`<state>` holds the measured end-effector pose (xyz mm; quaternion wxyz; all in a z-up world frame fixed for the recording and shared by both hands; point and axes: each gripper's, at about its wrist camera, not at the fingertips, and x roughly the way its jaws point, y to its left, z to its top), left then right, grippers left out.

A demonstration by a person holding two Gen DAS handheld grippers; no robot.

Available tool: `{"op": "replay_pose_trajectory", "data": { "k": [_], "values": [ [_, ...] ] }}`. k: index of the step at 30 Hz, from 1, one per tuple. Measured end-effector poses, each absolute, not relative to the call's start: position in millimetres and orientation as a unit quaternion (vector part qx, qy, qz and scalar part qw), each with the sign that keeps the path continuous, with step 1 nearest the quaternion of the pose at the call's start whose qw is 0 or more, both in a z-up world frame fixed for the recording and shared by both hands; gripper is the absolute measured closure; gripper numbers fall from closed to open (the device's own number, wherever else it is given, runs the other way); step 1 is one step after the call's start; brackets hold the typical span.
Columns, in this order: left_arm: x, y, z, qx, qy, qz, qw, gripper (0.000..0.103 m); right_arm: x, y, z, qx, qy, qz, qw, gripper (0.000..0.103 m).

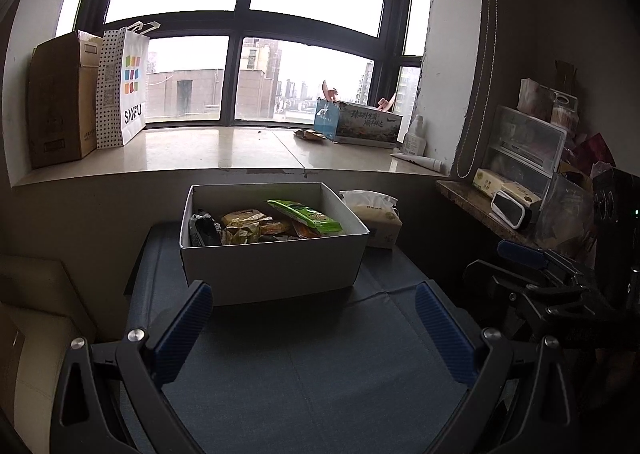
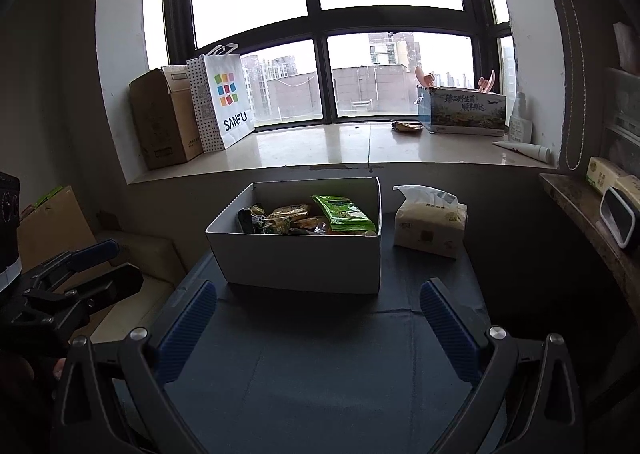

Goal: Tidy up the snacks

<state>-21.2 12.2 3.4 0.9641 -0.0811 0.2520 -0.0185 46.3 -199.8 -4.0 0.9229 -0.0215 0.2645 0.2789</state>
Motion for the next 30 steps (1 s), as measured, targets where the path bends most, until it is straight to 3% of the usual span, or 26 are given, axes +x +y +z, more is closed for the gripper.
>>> {"op": "replay_pose_trajectory", "data": {
  "k": [30],
  "values": [
    [-19.0, 8.8, -0.9, -0.076, 0.261, -0.022, 0.962, 0.000, 45.1, -199.3, -6.2, -0.027, 0.270, 0.281, 0.921, 0.000]
  ]
}}
